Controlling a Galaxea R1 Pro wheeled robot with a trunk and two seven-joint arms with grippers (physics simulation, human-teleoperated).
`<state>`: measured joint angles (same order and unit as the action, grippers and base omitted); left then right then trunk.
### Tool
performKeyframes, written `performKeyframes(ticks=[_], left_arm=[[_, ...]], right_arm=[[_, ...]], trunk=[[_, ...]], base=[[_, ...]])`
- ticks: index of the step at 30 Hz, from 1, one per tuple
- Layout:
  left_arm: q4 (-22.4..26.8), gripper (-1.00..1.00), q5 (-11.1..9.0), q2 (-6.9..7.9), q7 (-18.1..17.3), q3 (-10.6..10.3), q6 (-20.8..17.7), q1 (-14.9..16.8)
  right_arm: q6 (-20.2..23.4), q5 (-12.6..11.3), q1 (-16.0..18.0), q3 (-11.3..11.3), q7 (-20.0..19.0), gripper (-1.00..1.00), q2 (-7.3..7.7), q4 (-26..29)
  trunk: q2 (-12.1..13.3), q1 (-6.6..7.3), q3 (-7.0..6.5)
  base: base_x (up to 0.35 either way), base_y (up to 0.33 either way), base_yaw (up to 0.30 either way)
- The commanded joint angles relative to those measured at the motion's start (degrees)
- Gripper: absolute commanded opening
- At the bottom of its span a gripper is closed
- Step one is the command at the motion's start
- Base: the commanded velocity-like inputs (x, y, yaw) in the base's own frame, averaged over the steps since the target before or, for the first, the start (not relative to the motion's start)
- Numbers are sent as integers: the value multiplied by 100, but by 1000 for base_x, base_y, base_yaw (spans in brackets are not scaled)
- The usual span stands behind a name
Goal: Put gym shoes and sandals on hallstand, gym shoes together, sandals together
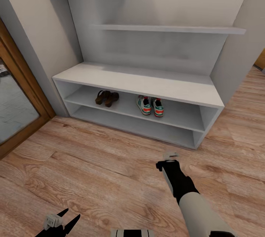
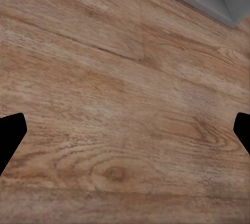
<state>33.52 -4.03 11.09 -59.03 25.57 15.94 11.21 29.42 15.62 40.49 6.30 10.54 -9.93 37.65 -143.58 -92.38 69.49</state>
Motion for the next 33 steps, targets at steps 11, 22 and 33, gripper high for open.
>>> performKeyframes(ticks=[11,22,33], left_arm=[[-7,100,-10,7,-37,10,32,4],[-3,100,-10,14,-38,10,32,4],[-6,100,-5,16,-9,10,32,4]], right_arm=[[-811,29,2,16,-24,100,-6,-649],[-1599,37,-5,19,-28,100,-6,-1208],[-2639,46,-11,18,-34,100,-6,-1787]], trunk=[[-2,1,4],[2,9,-62],[17,37,-306]], base=[[0,0,0],[0,0,0],[0,0,0]])
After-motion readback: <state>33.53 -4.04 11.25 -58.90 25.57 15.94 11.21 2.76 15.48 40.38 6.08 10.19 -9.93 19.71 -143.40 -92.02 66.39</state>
